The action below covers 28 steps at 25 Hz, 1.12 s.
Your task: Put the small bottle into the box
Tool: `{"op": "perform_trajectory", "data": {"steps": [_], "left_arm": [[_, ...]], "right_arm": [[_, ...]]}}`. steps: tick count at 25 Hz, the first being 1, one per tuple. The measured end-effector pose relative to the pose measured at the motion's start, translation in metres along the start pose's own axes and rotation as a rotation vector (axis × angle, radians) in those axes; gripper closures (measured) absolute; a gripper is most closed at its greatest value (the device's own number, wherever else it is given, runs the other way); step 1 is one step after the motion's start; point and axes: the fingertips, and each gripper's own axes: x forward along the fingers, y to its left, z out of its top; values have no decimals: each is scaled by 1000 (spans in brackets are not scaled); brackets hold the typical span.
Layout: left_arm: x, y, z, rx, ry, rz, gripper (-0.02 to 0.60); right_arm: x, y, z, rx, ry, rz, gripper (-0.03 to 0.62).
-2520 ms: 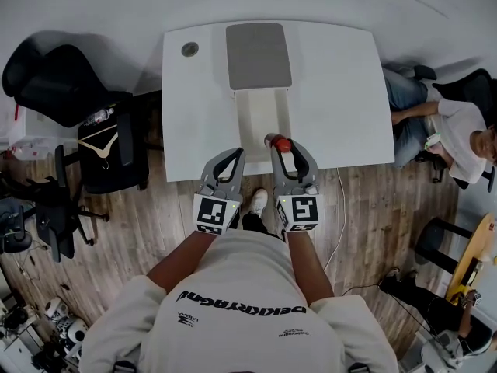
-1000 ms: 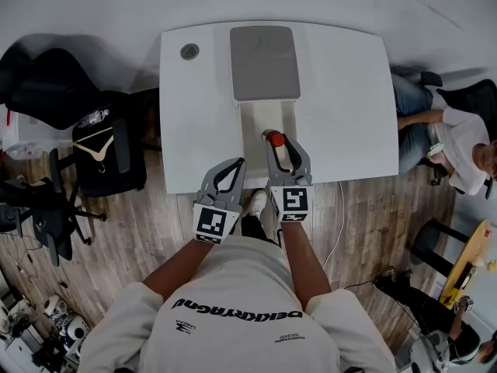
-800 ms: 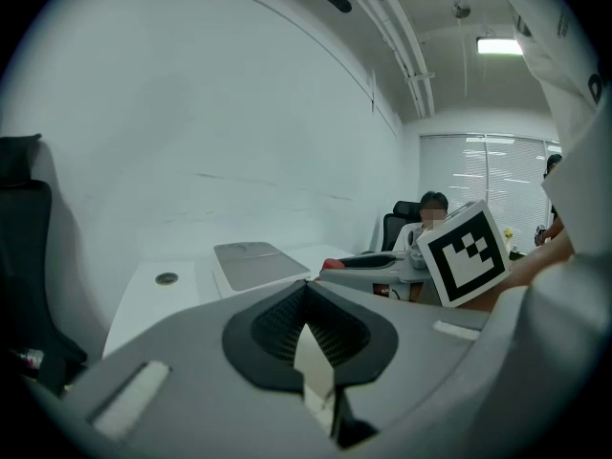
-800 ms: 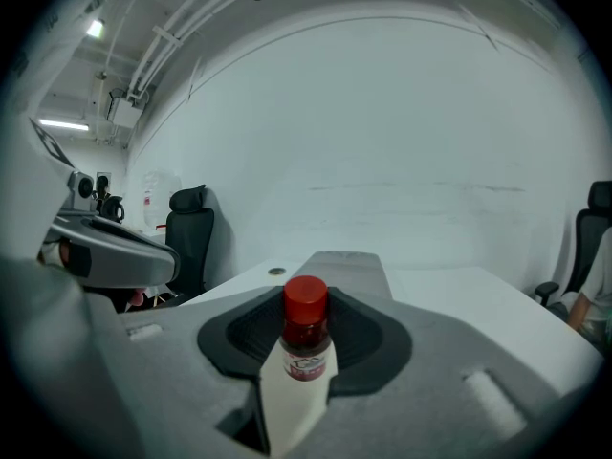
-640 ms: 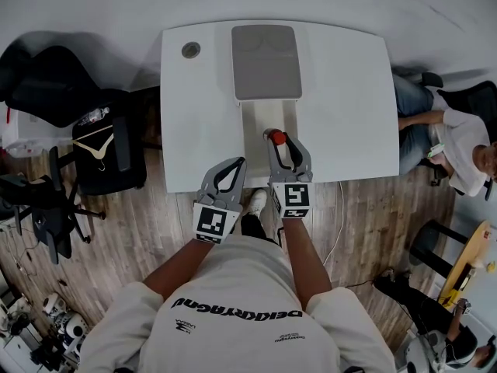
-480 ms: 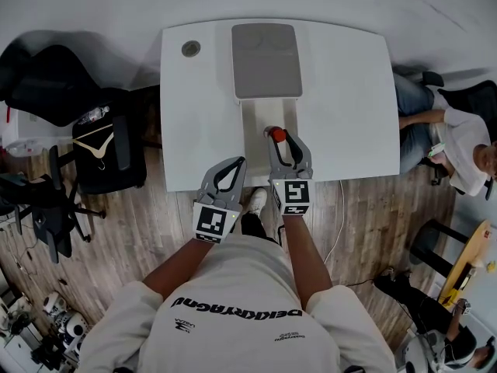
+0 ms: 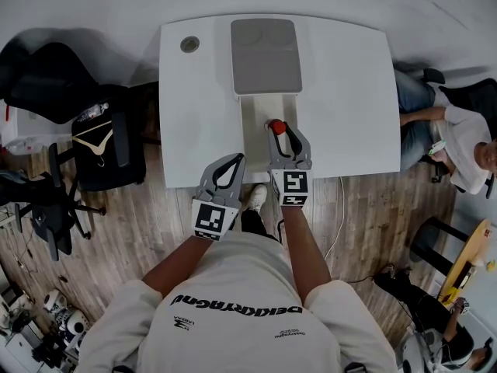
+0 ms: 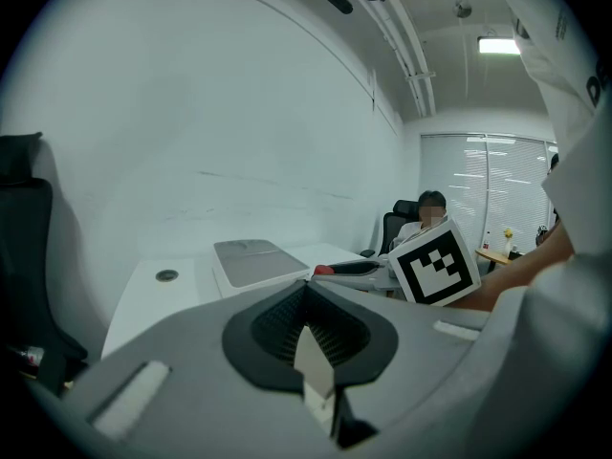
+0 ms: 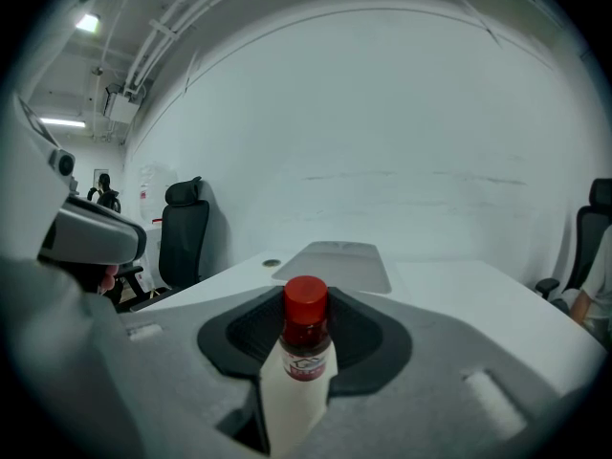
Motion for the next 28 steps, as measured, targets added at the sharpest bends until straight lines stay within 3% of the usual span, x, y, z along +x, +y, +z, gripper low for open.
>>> {"op": "perform_trajectory", "data": {"steps": [28], "left_arm": [[9, -9, 3, 3, -4, -14, 575]], "right_arm": [[27, 0, -21, -7, 77, 33, 459]]}}
